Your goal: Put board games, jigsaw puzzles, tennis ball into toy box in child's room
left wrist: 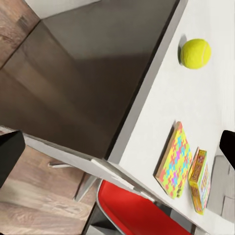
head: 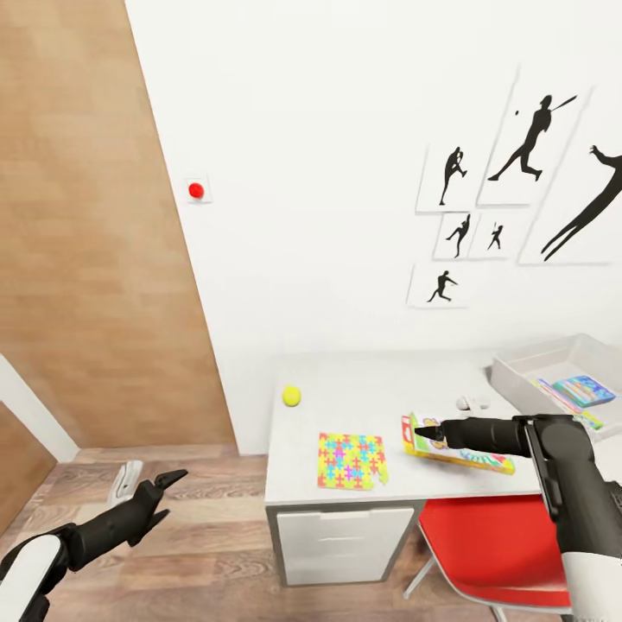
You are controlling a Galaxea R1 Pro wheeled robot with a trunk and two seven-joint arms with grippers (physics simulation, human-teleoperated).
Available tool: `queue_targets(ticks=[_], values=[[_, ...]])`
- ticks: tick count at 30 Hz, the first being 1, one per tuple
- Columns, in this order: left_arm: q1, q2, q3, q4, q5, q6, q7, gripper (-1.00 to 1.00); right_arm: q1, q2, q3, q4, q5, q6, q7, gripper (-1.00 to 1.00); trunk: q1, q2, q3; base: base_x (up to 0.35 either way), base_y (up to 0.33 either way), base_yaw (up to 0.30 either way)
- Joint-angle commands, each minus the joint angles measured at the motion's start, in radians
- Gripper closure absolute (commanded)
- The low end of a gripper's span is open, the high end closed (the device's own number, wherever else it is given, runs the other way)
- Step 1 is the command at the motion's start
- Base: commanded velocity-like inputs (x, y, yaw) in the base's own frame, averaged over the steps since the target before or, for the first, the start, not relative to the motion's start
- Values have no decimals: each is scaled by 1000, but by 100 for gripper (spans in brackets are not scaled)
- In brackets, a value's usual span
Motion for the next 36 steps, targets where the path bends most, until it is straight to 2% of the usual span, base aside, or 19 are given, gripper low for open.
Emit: queue_targets(ticks=[1, 3, 6, 8, 9, 11, 12, 14, 15, 17, 18, 20, 28, 36], values=[[-1, 0, 1, 0, 11, 4, 9, -100, -1, 0, -1, -1, 9, 6, 10, -100, 1, -2, -2, 71, 290, 0], [-25, -1, -1, 53, -24, -4, -18, -100, -7, 0, -1, 15, 9, 6, -12, -100, 1, -2, -2, 79, 290, 0], [-38, -2, -3, 80, -42, -9, -29, -100, -12, 0, -1, 25, 9, 6, -21, -100, 1, -2, -2, 84, 290, 0], [-66, -8, -8, 131, -79, -20, -46, -100, -26, 0, -1, 53, 8, 6, -36, -100, 1, -2, -2, 90, 290, 0], [-66, -8, -8, 131, -79, -20, -46, -100, -26, 0, -1, 53, 8, 6, -36, -100, 1, -2, -2, 92, 290, 0], [-94, -18, -19, 180, -116, -32, -57, -100, -47, -1, -2, 98, 8, 6, -47, -100, 1, -2, -2, 95, 290, 0], [-94, -18, -19, 180, -116, -32, -57, -100, -47, -1, -2, 98, 8, 6, -47, -100, 1, -2, -2, 96, 290, 0], [-120, -30, -34, 223, -153, -45, -64, -100, -73, -3, -2, 156, 8, 6, -55, -100, 1, -2, -2, 99, 290, 0], [-120, -30, -34, 223, -153, -45, -64, -100, -73, -3, -2, 156, 8, 6, -55, -100, 1, -2, -2, 100, 290, 0], [-141, -41, -52, 256, -189, -58, -69, -100, -102, -6, -3, 220, 7, 6, -65, -100, 1, -2, -2, 99, 278, 0], [-141, -41, -52, 256, -189, -58, -69, -100, -102, -6, -3, 220, 7, 6, -65, -100, 1, -2, -2, 96, 267, 0], [-155, -50, -70, 277, -221, -75, -72, -100, -129, -9, -4, 278, 7, 6, -79, -100, 1, -2, -2, 76, 208, 0], [-172, -64, -98, 303, -264, -124, -75, -100, -171, -15, -7, 374, 6, 6, -127, -100, 1, -2, -2, 40, 110, 0], [-177, -81, -108, 311, -279, -147, -73, -100, -185, -20, -10, 425, 3, 6, -189, -100, 1, -2, -2, 13, 36, 0]])
